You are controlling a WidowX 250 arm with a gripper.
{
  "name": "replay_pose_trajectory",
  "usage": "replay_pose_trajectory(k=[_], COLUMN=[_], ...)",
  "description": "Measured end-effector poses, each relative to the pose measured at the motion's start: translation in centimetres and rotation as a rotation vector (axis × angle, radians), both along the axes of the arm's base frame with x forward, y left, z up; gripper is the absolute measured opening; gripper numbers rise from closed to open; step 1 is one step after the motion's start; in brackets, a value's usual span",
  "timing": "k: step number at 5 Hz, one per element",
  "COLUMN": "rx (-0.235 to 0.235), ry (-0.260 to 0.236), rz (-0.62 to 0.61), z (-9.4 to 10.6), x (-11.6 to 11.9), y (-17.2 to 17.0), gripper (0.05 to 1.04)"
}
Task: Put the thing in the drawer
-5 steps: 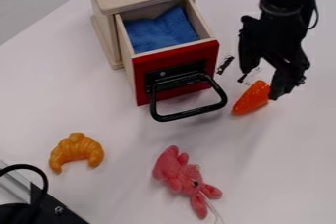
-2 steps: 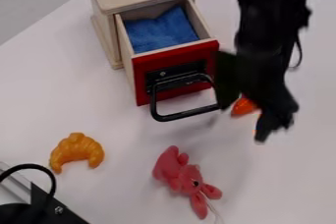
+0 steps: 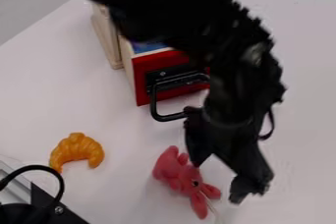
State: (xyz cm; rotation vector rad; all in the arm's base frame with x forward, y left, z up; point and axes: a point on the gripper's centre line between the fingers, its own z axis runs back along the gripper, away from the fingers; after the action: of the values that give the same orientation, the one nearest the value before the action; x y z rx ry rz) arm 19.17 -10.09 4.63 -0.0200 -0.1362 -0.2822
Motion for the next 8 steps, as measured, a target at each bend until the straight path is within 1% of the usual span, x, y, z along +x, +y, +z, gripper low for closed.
replay_pose_trajectory(k=[1, 2, 3, 4, 5, 6, 7, 8], rx=[0.024, 0.041, 0.053, 0.066, 0.05, 0.045, 0.053, 0.054], ry=[0.026, 0.022, 0.03, 0.067, 0.081, 0.082, 0.072, 0.068], rz=[0.025, 0.05, 0.089, 0.12, 0.098, 0.099, 0.091, 0.086], z=[-0.9, -1.1, -1.5, -2.7, -3.6, -4.0, -4.1, -4.1], x=[-1.0, -0.9, -0.6, -0.3, 0.9, 1.4, 1.4, 1.4], y=[0.9, 1.7, 2.6, 3.4, 3.0, 2.7, 2.7, 2.7], gripper=[0.999, 0.999, 0.999, 0.999, 1.0, 0.954, 0.696, 0.479])
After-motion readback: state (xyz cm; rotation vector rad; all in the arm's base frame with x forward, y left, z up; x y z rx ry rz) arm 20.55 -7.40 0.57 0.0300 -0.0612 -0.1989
